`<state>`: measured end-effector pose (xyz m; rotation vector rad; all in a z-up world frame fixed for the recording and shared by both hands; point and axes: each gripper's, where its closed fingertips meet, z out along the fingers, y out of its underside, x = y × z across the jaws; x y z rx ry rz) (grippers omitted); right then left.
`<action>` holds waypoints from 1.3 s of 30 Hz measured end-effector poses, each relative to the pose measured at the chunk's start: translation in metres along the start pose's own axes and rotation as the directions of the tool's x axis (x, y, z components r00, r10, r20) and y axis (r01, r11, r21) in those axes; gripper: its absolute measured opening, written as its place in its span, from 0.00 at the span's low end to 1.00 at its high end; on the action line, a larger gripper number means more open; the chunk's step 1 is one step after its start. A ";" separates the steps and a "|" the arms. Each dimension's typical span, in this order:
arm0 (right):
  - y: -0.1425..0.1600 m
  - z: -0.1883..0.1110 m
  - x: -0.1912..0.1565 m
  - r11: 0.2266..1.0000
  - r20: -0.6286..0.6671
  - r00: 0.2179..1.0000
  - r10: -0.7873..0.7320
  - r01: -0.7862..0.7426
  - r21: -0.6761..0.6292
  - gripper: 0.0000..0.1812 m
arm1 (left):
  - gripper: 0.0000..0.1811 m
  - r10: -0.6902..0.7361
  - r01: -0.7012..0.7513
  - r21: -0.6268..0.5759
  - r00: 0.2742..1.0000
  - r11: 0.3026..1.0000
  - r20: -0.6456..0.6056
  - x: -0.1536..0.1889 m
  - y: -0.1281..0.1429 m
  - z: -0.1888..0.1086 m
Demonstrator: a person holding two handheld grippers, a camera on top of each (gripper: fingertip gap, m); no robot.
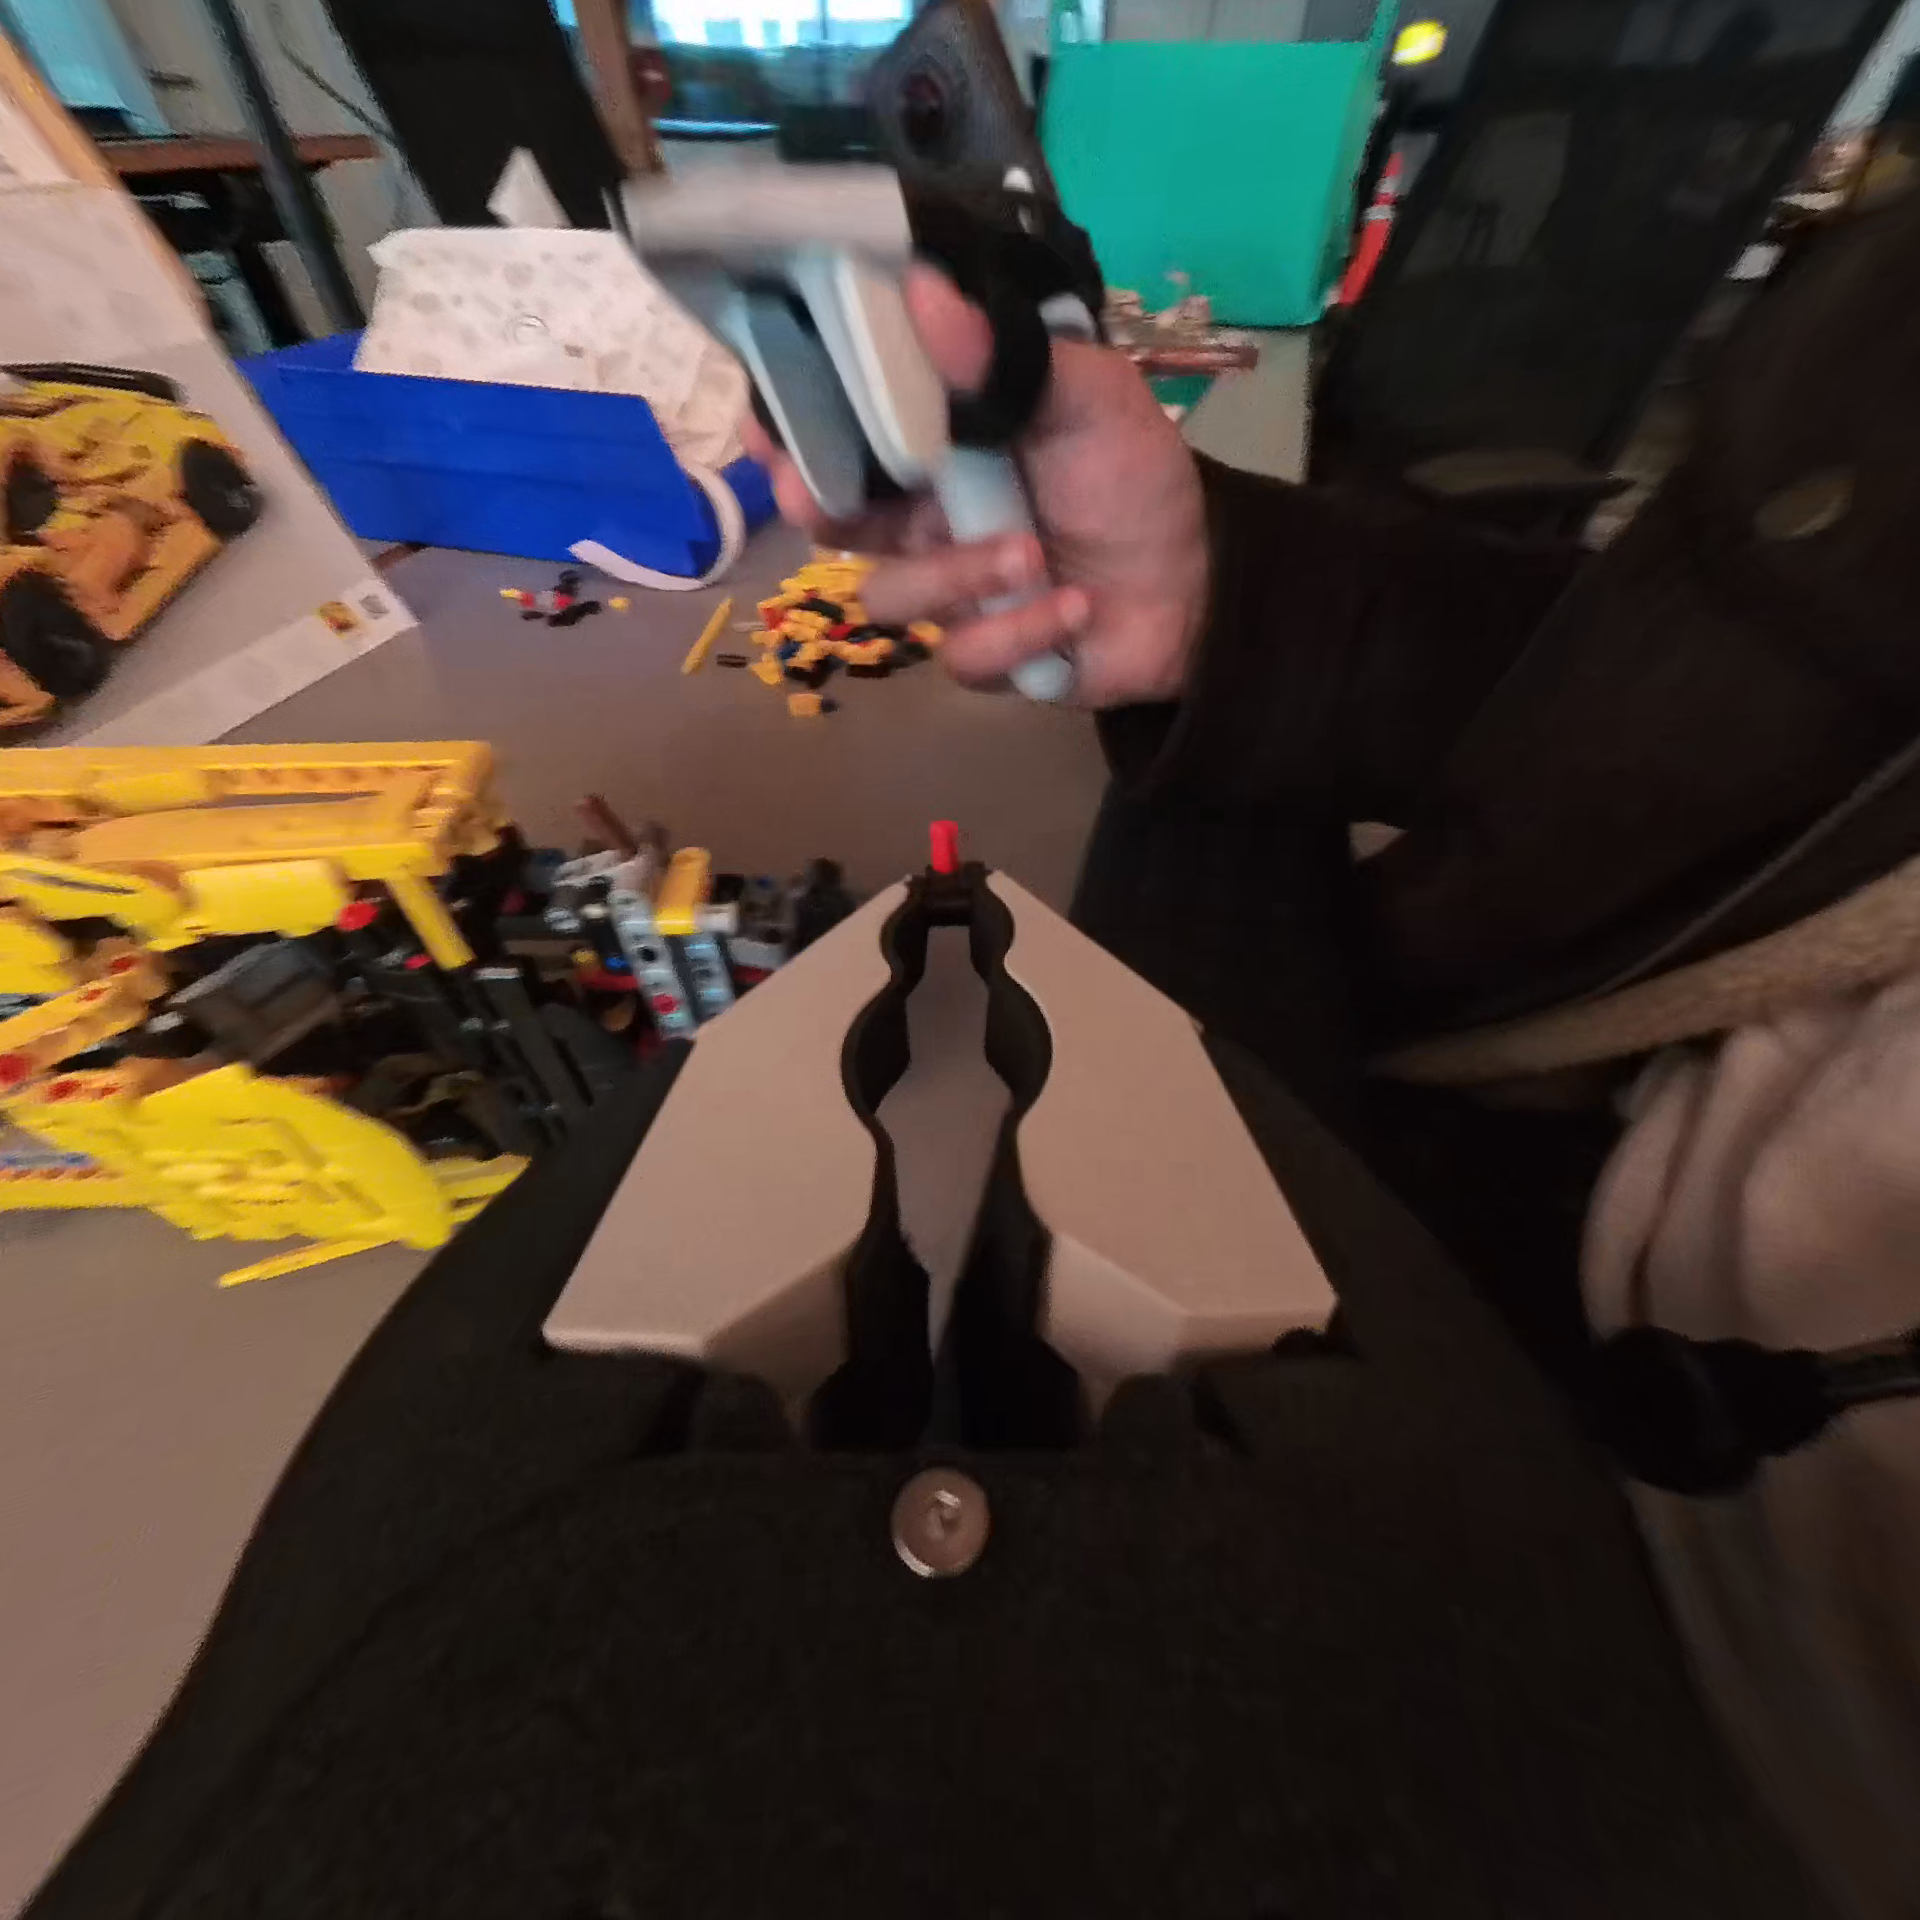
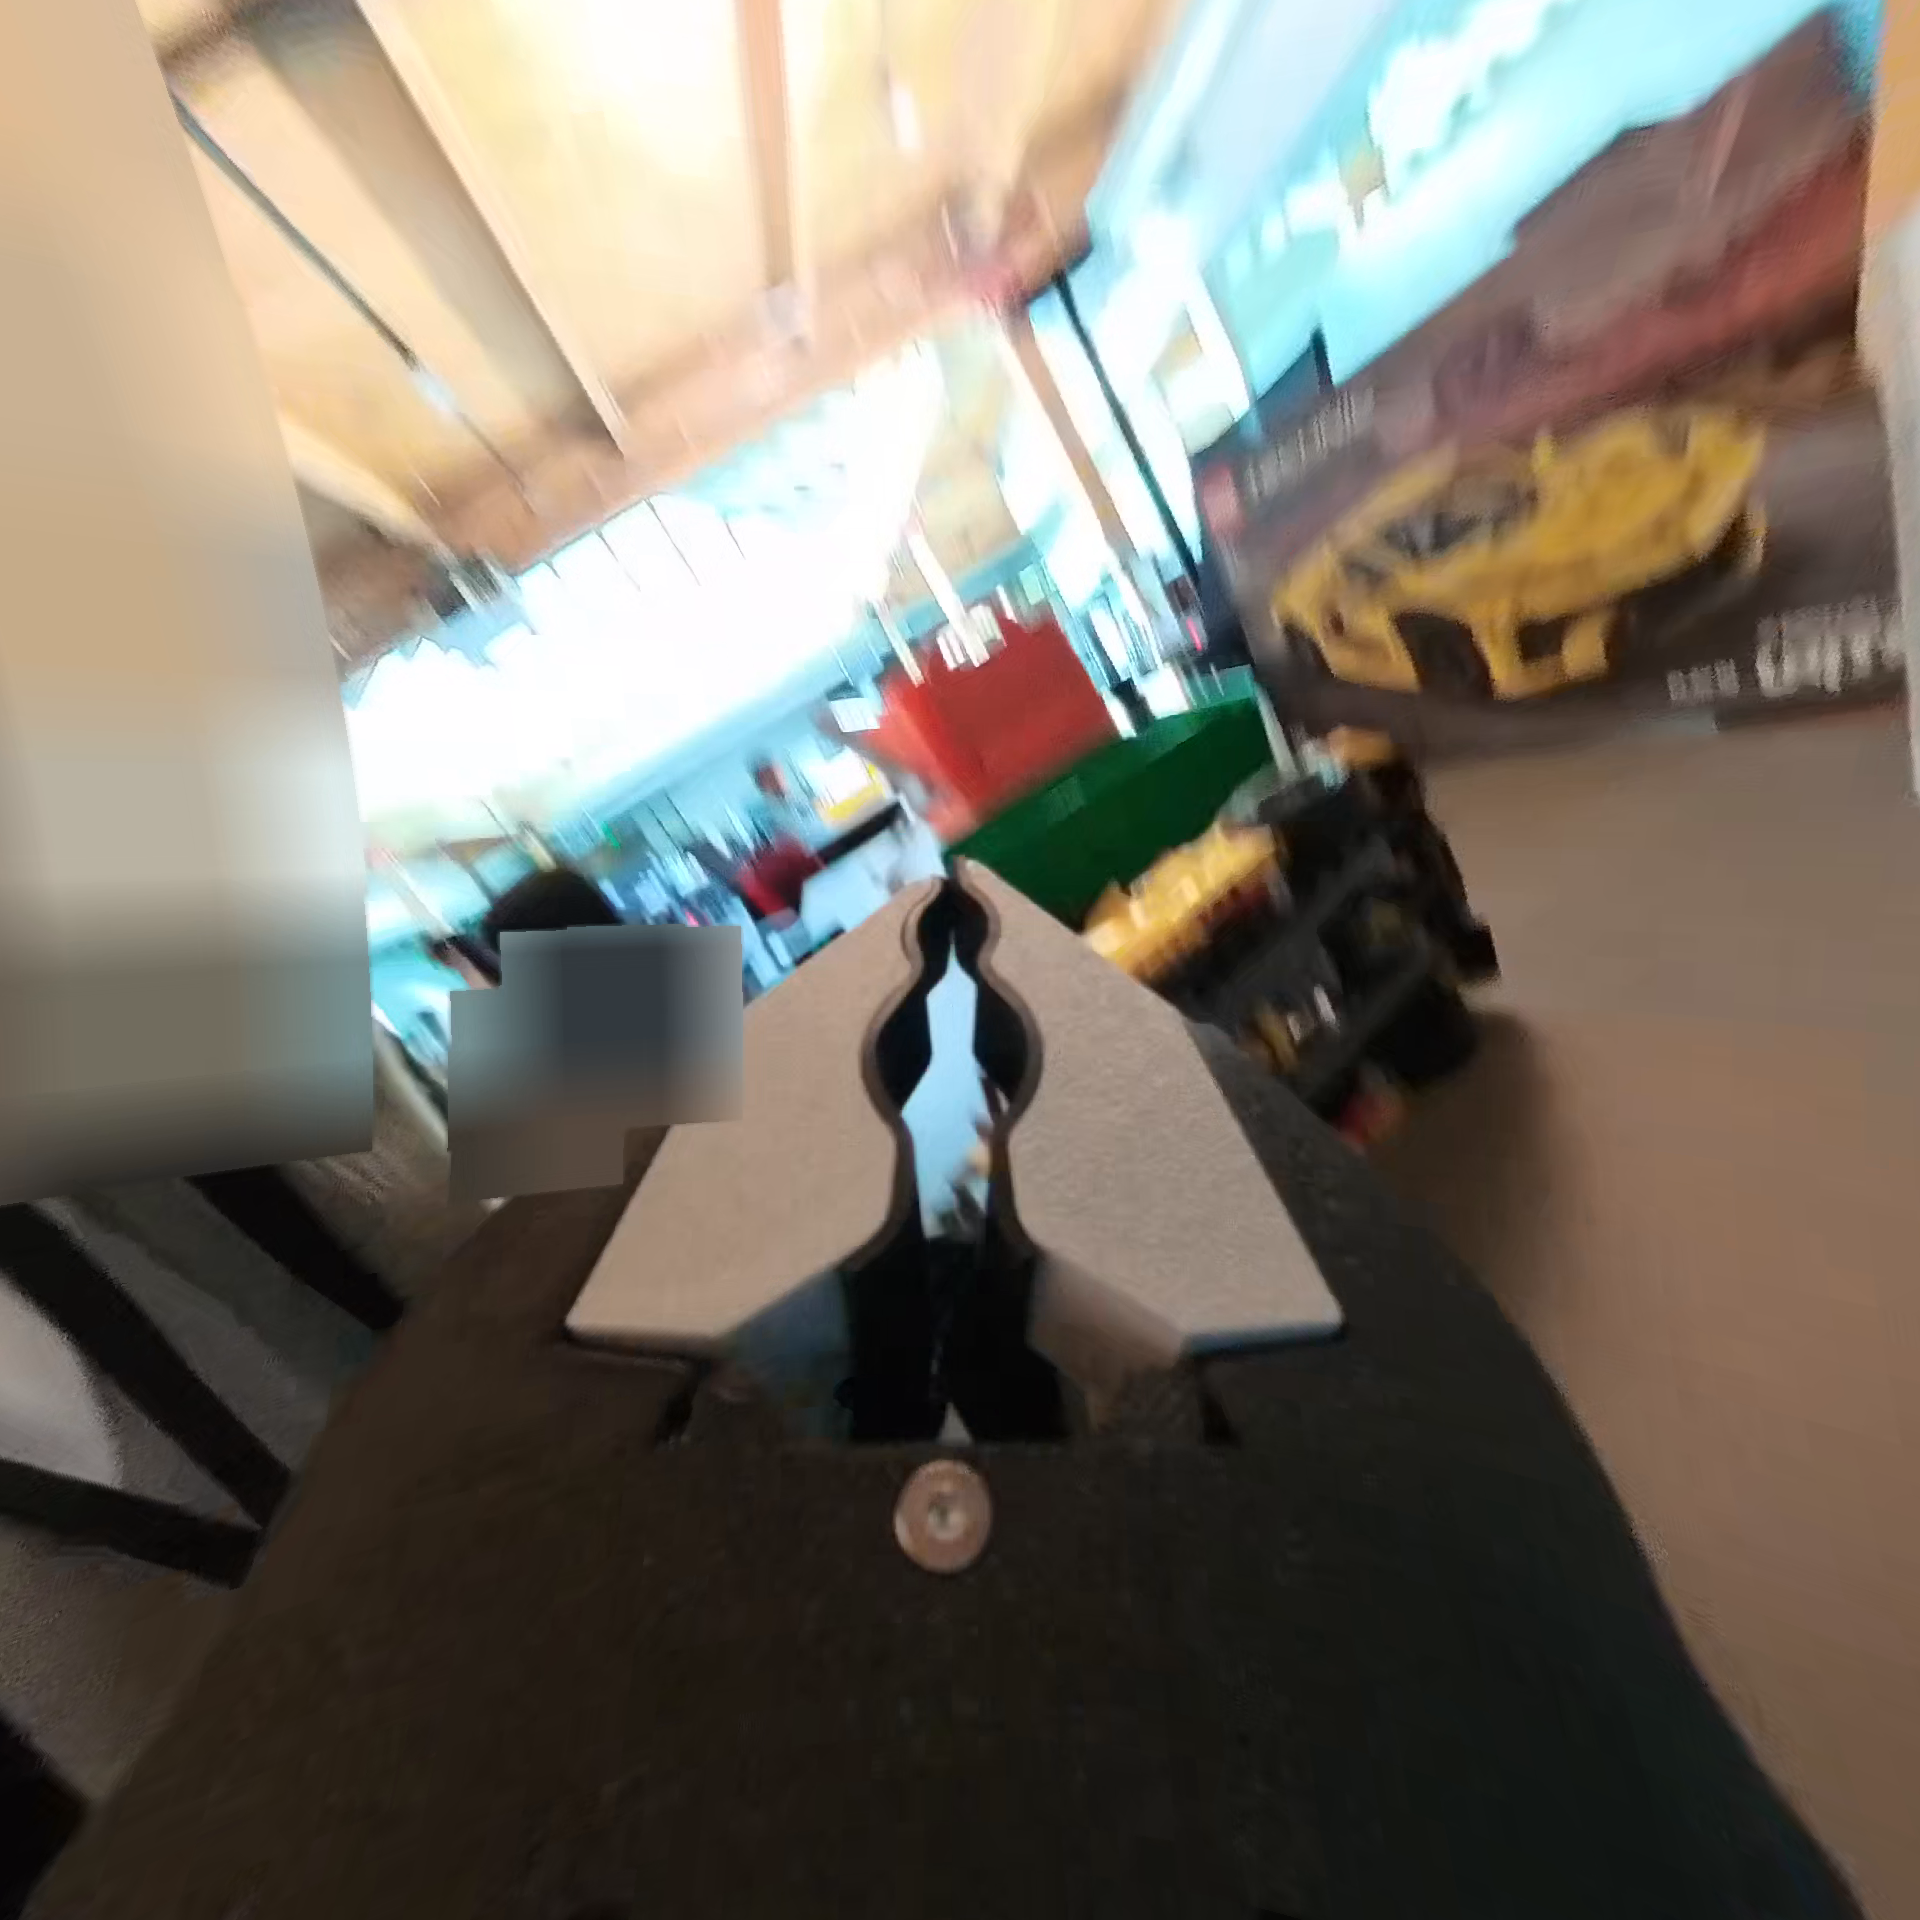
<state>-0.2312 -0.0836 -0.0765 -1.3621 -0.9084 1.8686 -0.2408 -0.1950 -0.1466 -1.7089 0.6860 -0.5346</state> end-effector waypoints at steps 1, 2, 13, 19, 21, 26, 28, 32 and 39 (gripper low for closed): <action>0.022 0.008 0.005 0.994 -0.036 0.999 -0.039 0.036 -0.100 0.00 | 0.04 0.020 -0.020 -0.013 0.999 1.000 0.036 -0.008 0.003 -0.002; 0.040 0.014 0.007 0.982 -0.050 0.994 -0.093 0.083 -0.171 0.00 | 0.04 0.042 -0.040 -0.033 0.997 0.999 0.067 -0.016 0.007 -0.004; 0.093 0.058 -0.030 0.478 -0.051 0.497 -0.866 0.793 -0.379 0.13 | 0.04 -0.618 0.746 0.193 0.645 0.637 -0.450 -0.053 -0.015 -0.043; 0.104 0.084 -0.036 0.455 -0.049 0.470 -0.881 0.815 -0.359 0.18 | 0.04 -0.661 0.841 0.103 0.487 0.530 -0.571 -0.051 -0.016 -0.044; 0.109 0.082 -0.039 0.471 -0.006 0.500 -0.866 0.811 -0.346 0.17 | 0.04 -0.656 0.845 0.063 0.457 0.531 -0.601 -0.046 -0.016 -0.044; 0.110 0.066 -0.054 0.721 0.156 0.779 -0.608 0.624 -0.302 0.14 | 0.03 -0.600 0.721 0.049 0.611 0.692 -0.516 -0.034 -0.008 -0.037; 0.098 0.059 -0.047 0.839 0.130 0.887 -0.443 0.461 -0.289 0.17 | 0.04 -0.449 0.512 0.097 0.817 0.853 -0.362 -0.033 0.000 -0.032; 0.105 0.058 -0.046 0.876 0.139 0.930 -0.339 0.366 -0.313 0.12 | 0.04 -0.057 0.071 0.182 0.995 0.981 -0.083 -0.031 -0.003 -0.028; 0.111 0.063 -0.058 0.872 0.182 0.918 -0.352 0.392 -0.292 0.05 | 0.04 -0.017 0.035 0.210 0.996 0.977 -0.088 -0.023 -0.008 -0.028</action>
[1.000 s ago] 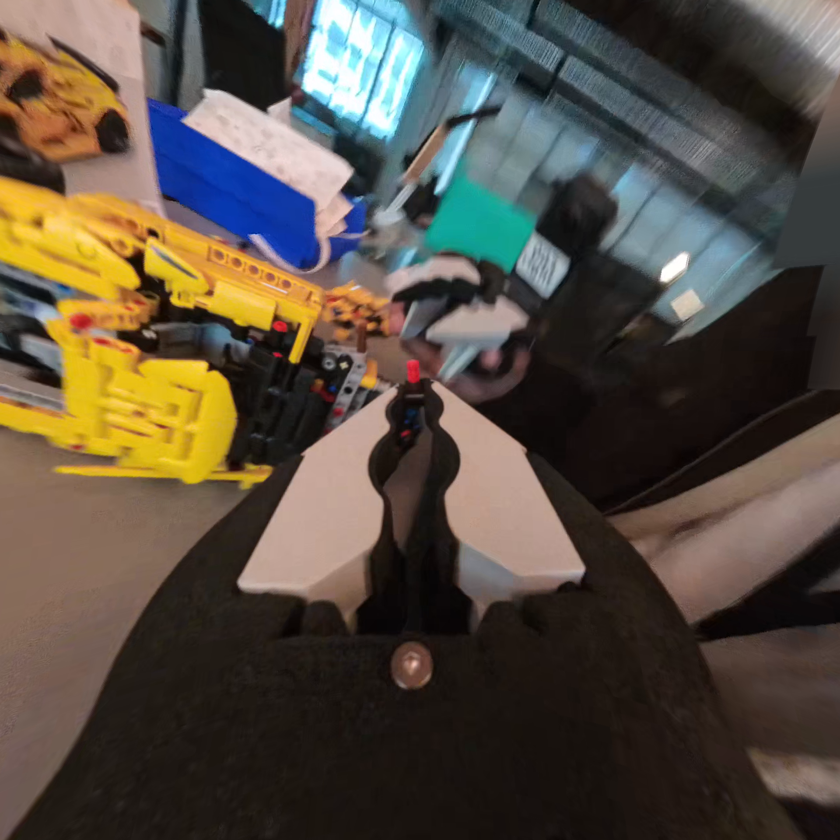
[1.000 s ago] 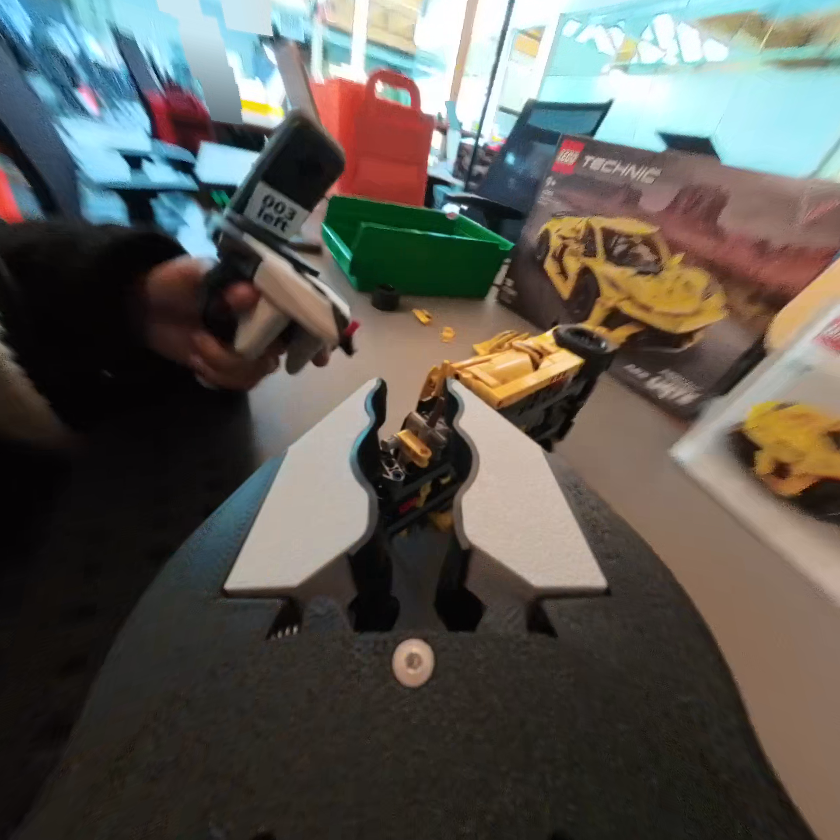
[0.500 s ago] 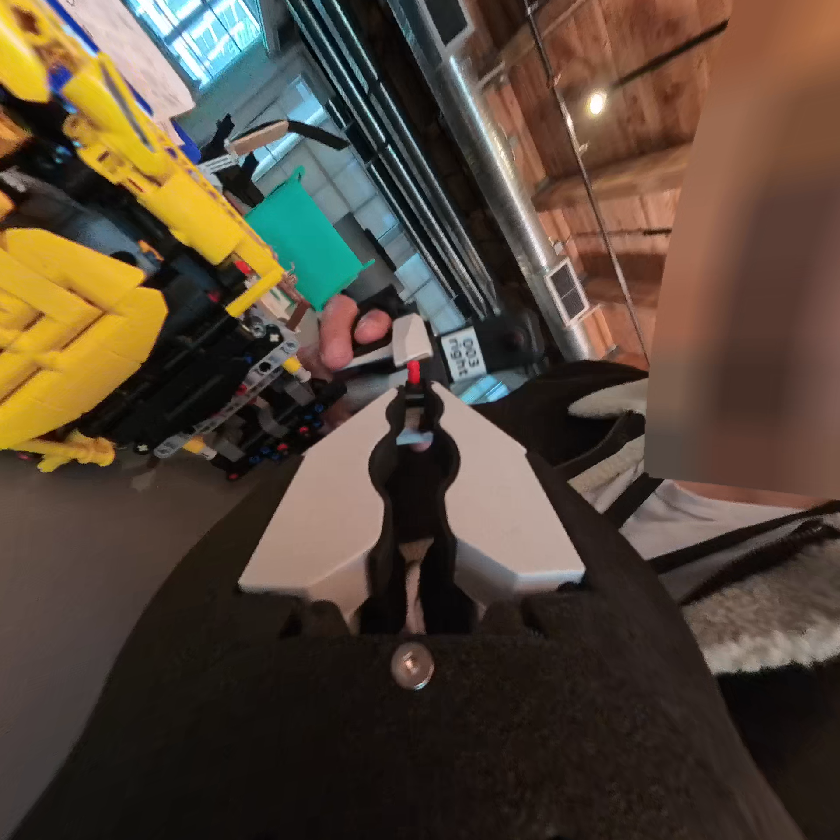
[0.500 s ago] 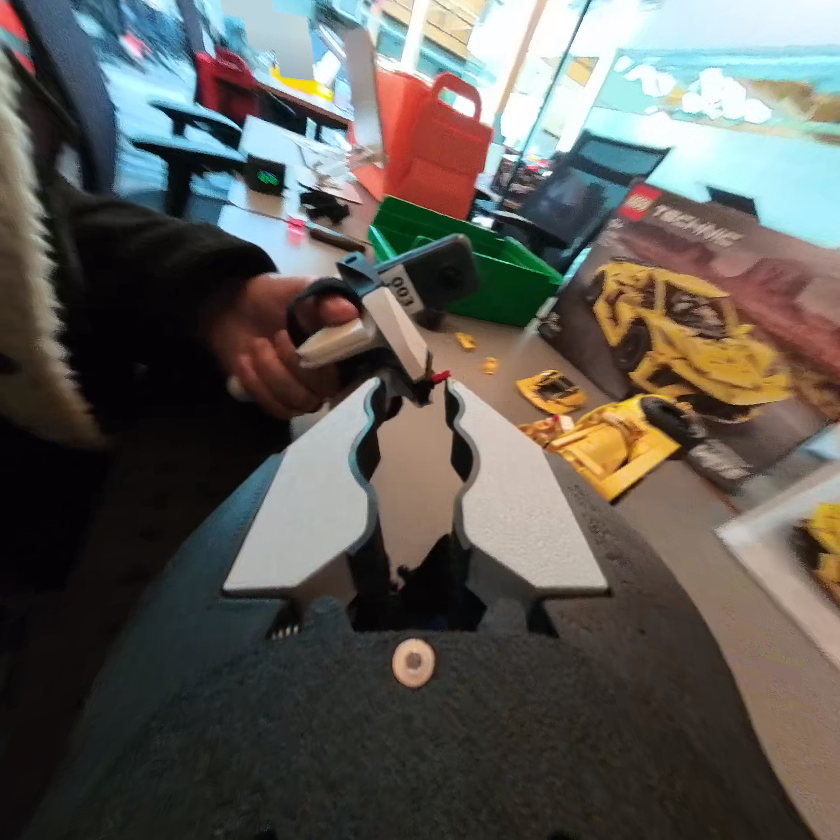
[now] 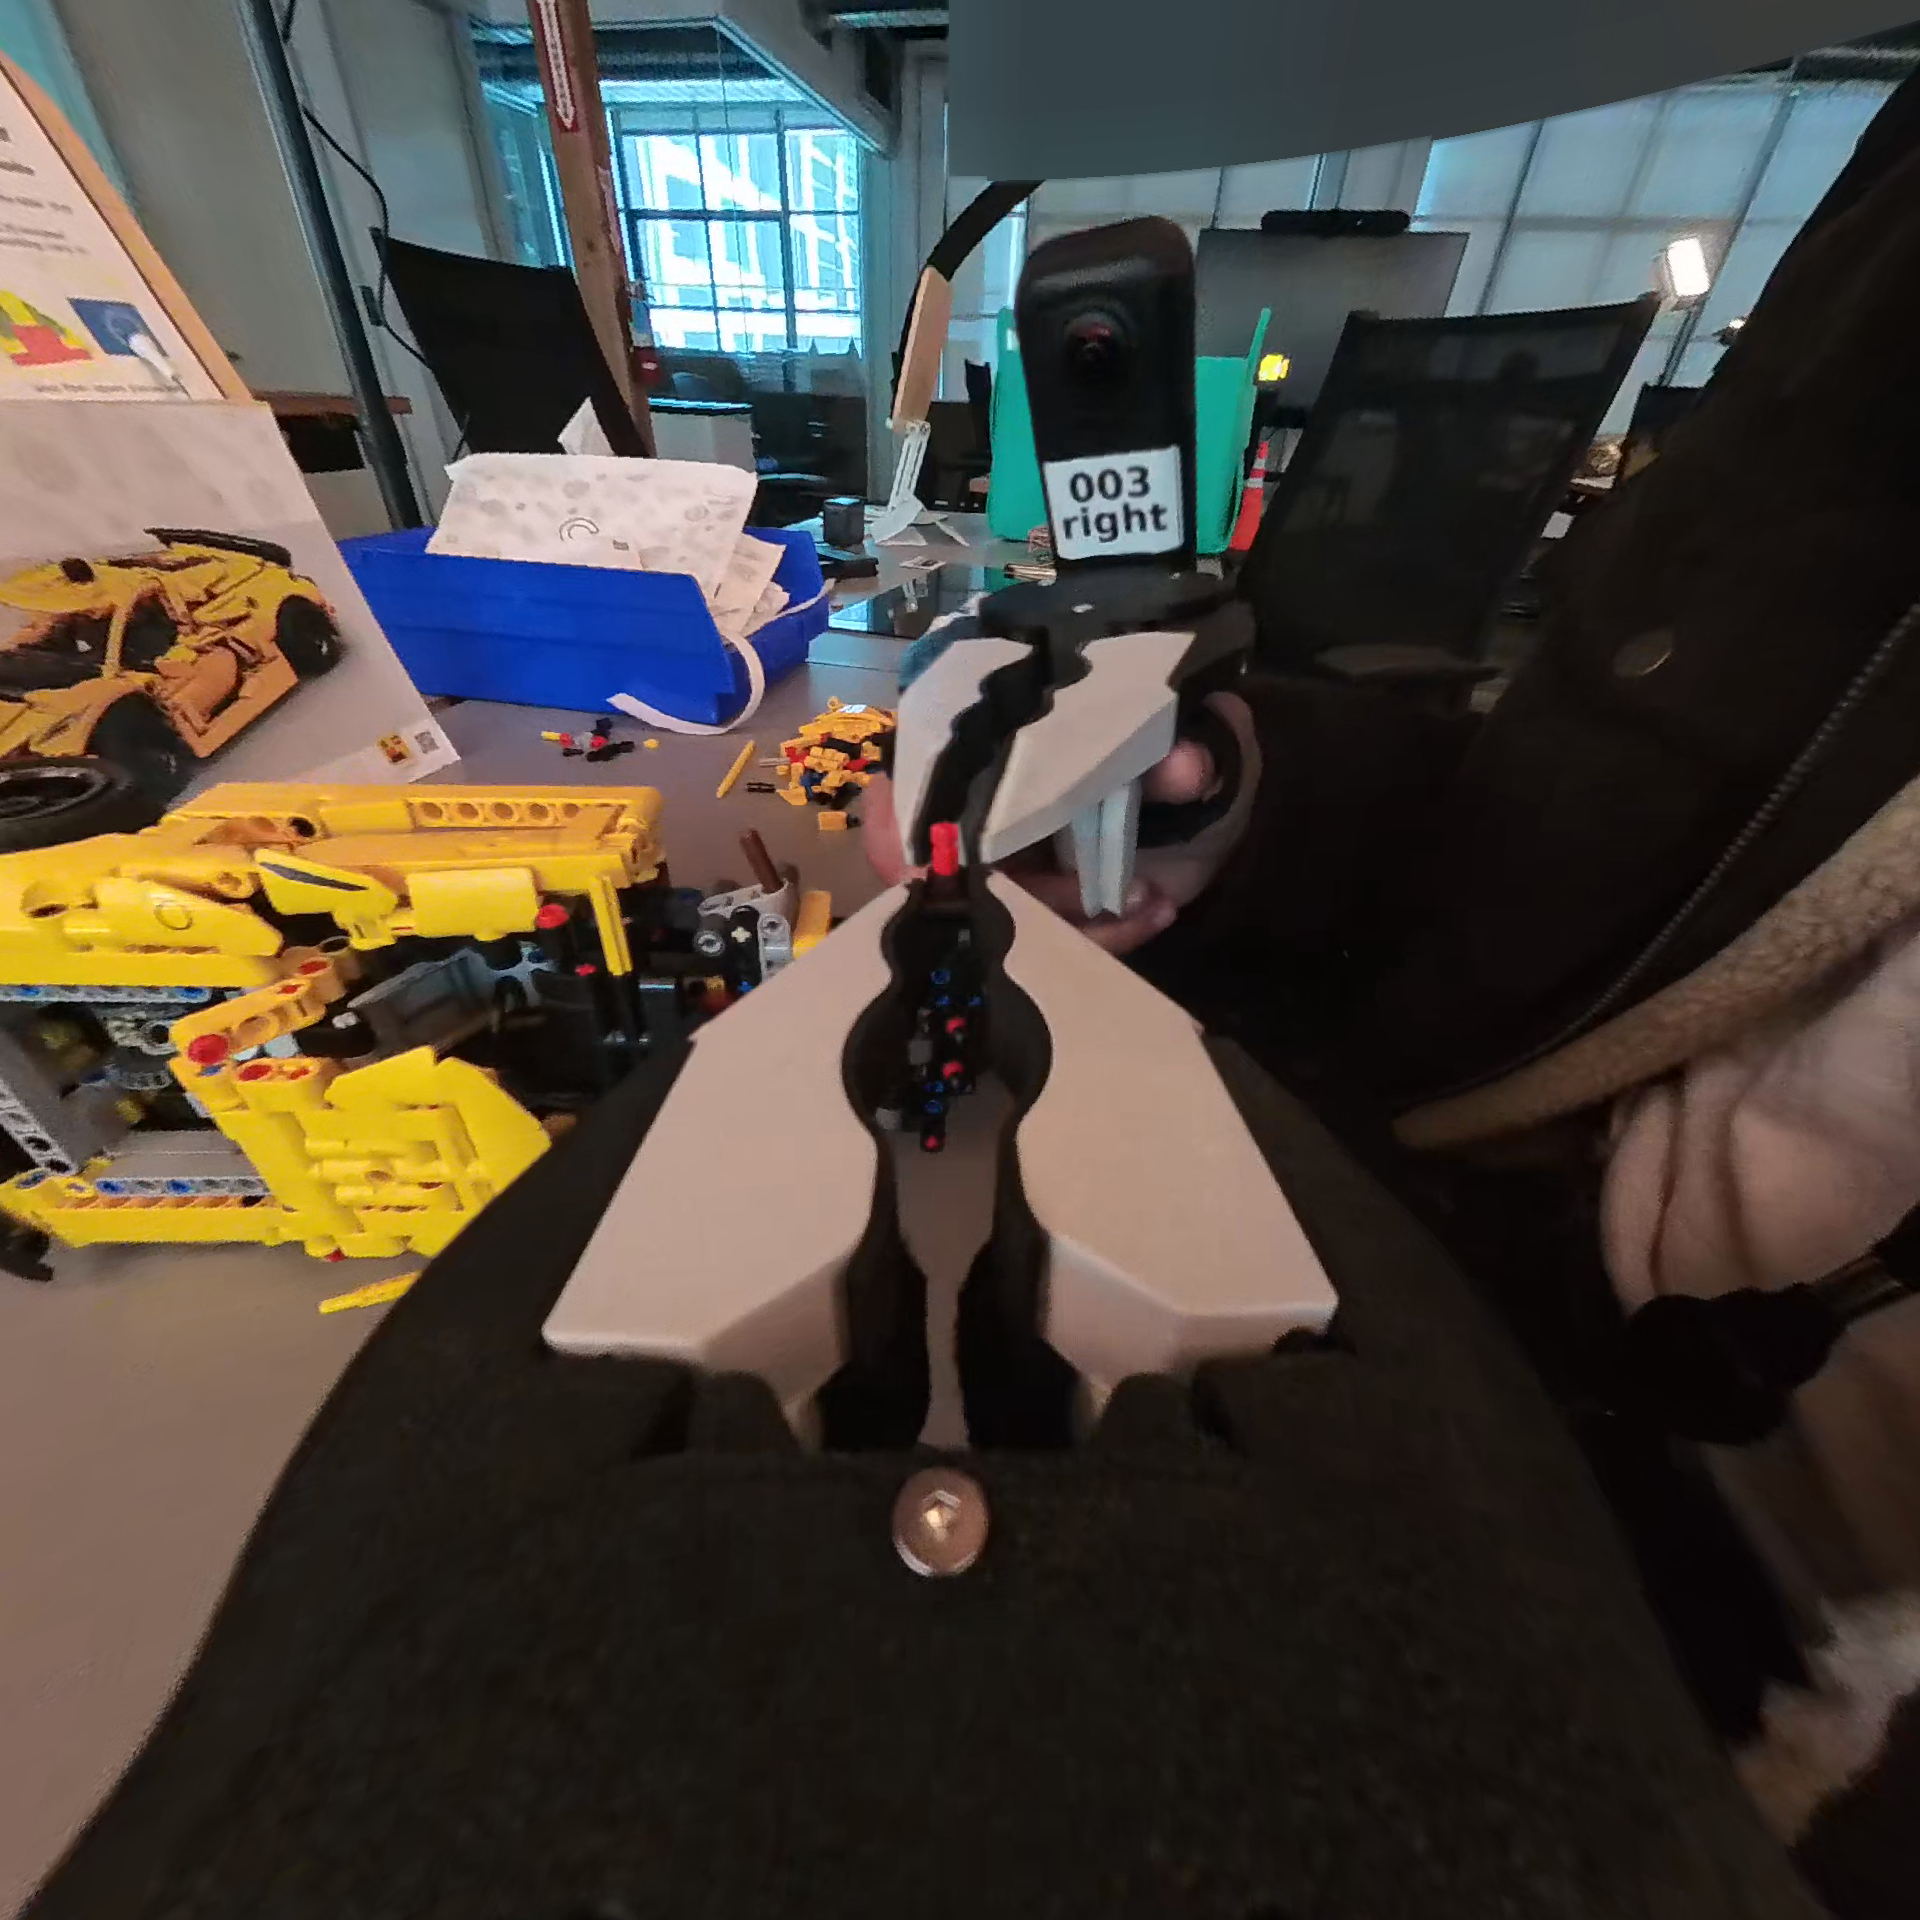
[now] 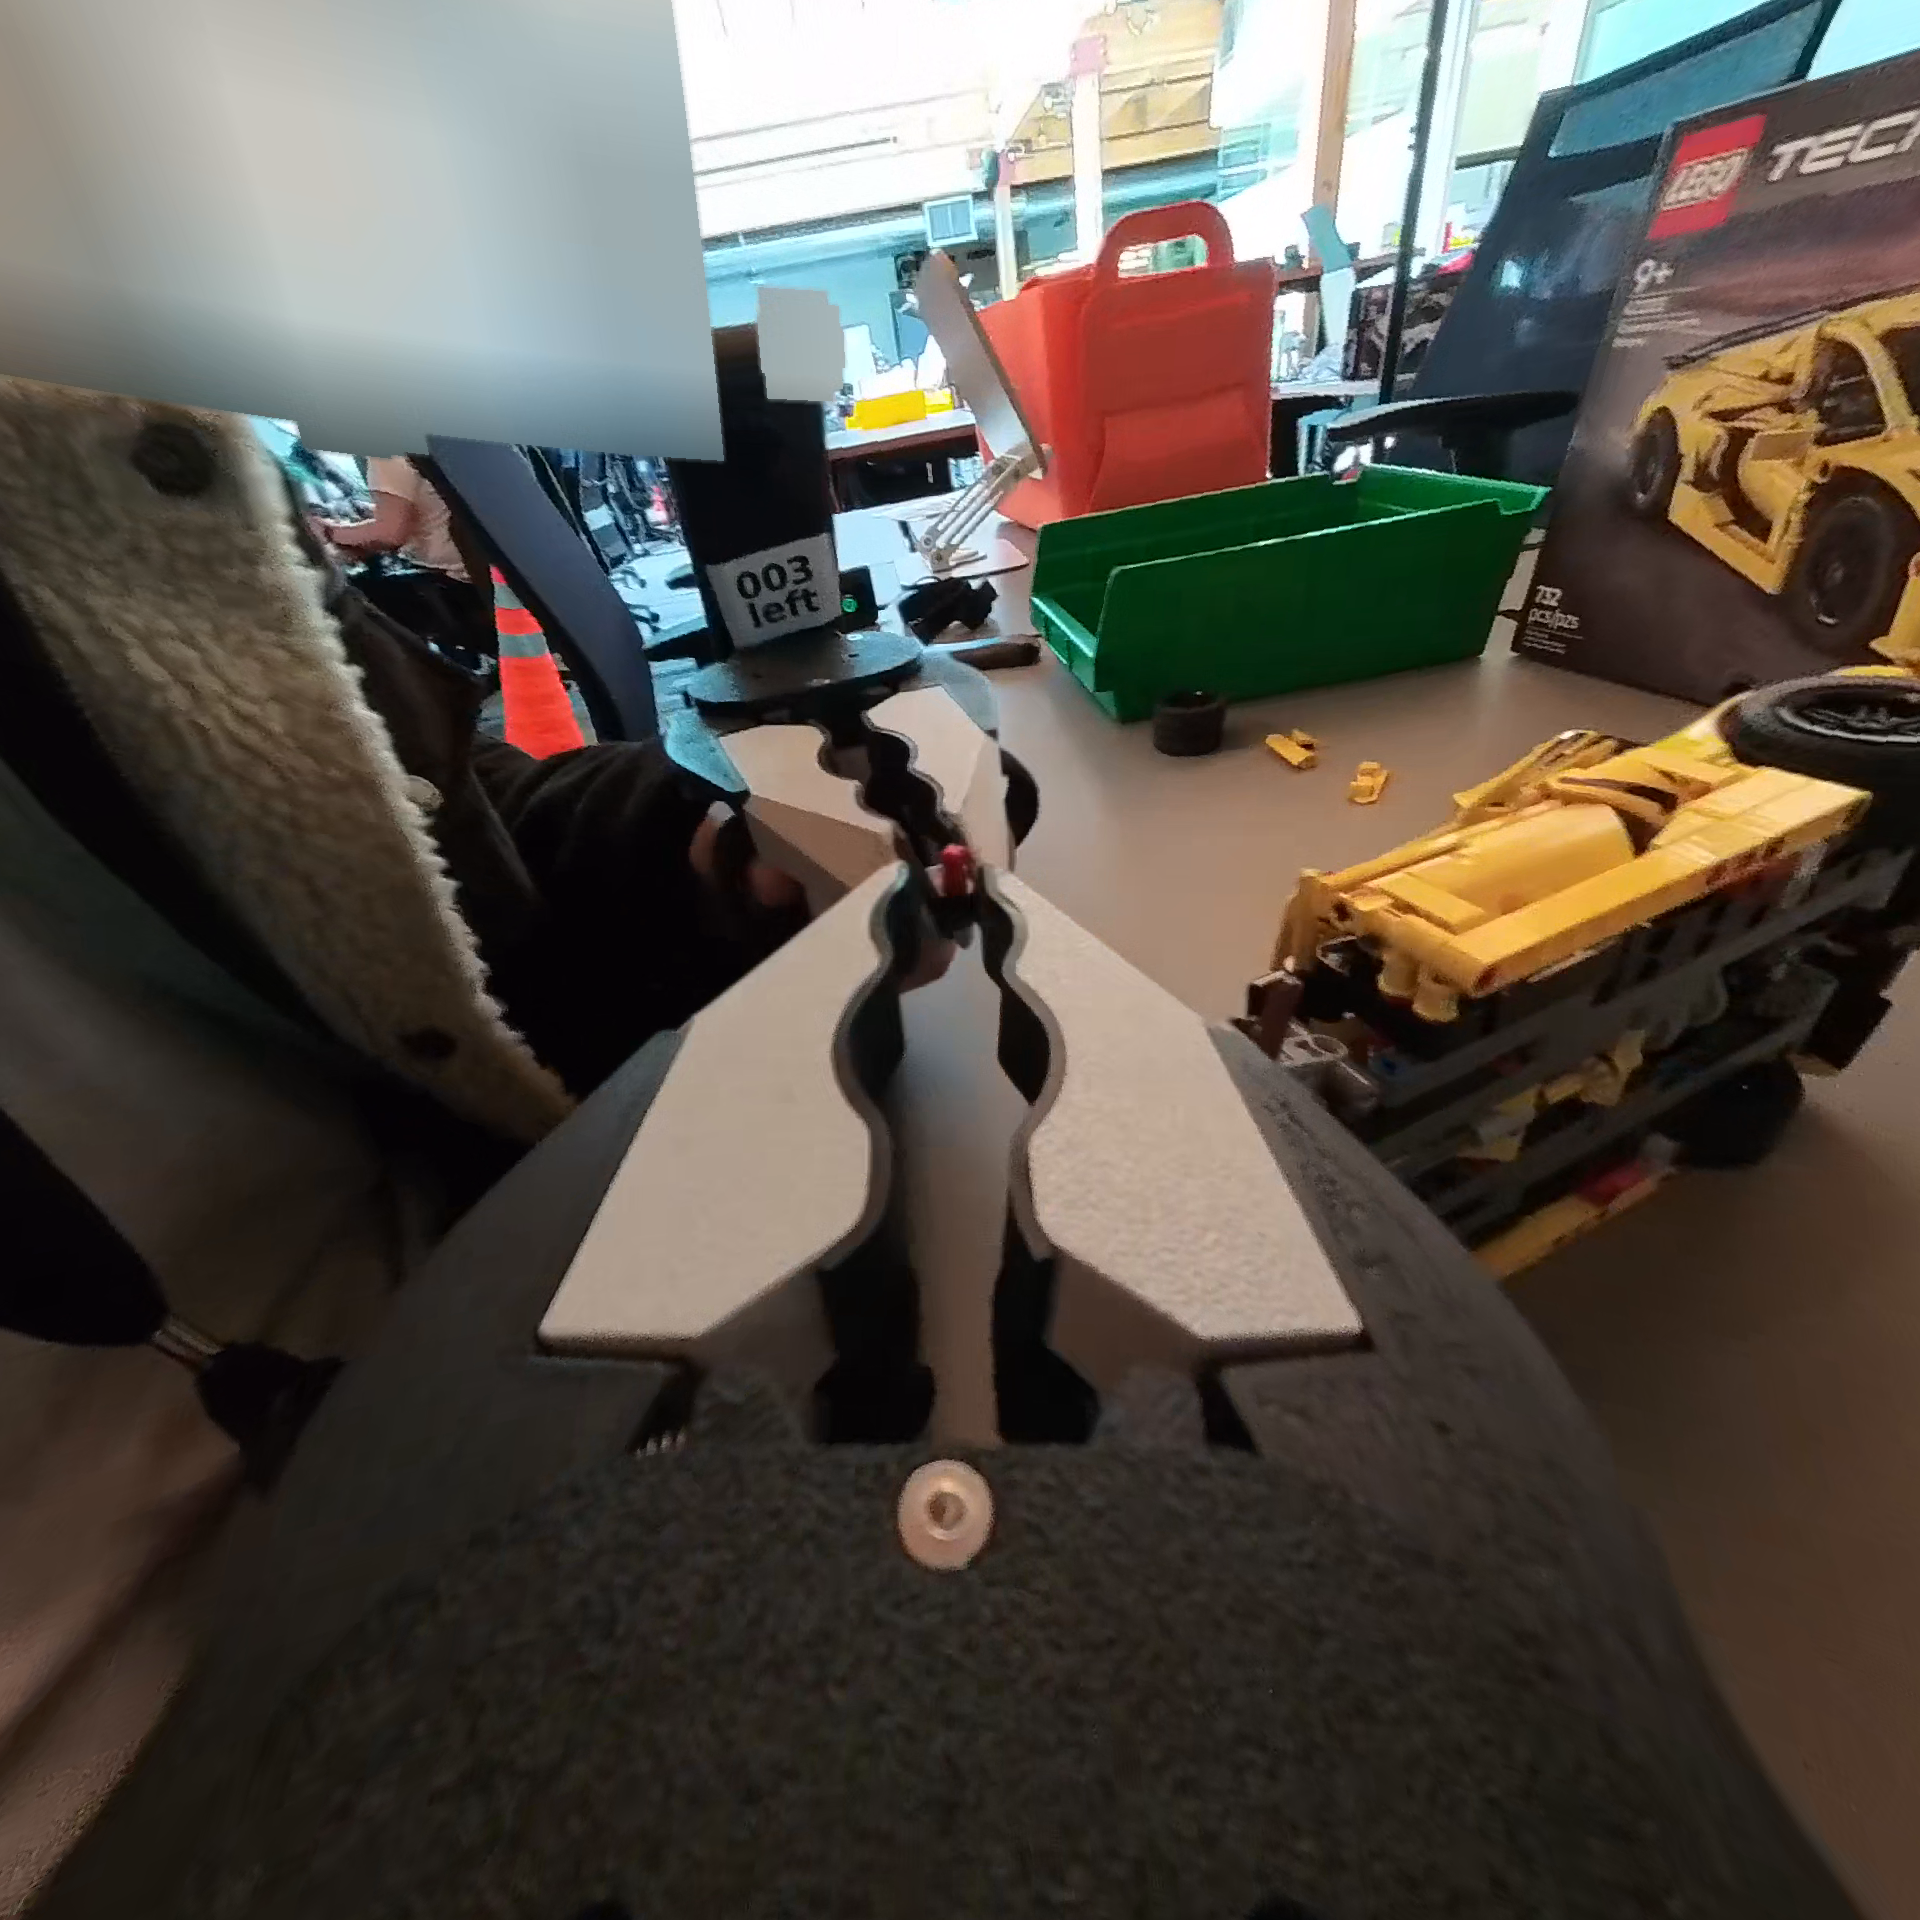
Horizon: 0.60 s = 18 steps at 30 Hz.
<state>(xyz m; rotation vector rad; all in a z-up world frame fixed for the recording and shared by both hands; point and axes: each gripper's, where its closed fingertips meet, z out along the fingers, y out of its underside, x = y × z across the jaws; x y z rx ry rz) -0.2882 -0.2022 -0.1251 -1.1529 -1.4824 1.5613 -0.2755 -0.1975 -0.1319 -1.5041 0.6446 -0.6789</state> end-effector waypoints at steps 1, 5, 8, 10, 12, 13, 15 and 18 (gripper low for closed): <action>-0.001 0.001 -0.001 1.000 0.009 1.000 0.006 -0.006 0.002 0.07 | 0.04 0.004 -0.004 0.001 1.000 1.000 -0.010 0.002 0.000 0.000; 0.000 0.004 -0.005 1.000 0.038 0.999 0.018 -0.018 0.000 0.05 | 0.04 -0.003 0.003 0.003 1.000 1.000 -0.023 0.005 -0.001 0.001; -0.001 0.003 -0.006 1.000 0.048 0.999 0.013 -0.013 0.011 0.02 | 0.04 -0.010 0.010 0.014 0.999 1.000 -0.036 0.007 -0.002 0.001; -0.001 0.004 -0.005 1.000 0.049 0.999 0.015 -0.016 0.009 0.02 | 0.04 -0.007 0.007 0.012 0.999 1.000 -0.031 0.007 0.000 0.001; 0.001 0.005 -0.001 0.999 0.018 0.999 0.039 -0.039 0.005 0.01 | 0.04 0.002 -0.002 -0.010 1.000 1.000 -0.006 0.003 0.003 0.002; -0.001 0.005 -0.001 0.997 0.033 0.997 0.075 -0.075 0.021 0.01 | 0.04 -0.012 0.012 -0.010 1.000 1.000 -0.012 0.004 0.003 0.002; -0.002 0.005 -0.001 0.991 0.055 0.991 0.124 -0.126 0.033 0.01 | 0.04 -0.030 0.030 -0.007 0.999 1.000 -0.022 0.005 0.002 0.002; -0.006 0.004 -0.004 0.985 0.095 0.983 0.159 -0.165 0.059 0.00 | 0.04 -0.038 0.039 0.013 0.999 0.999 -0.035 0.008 -0.001 0.002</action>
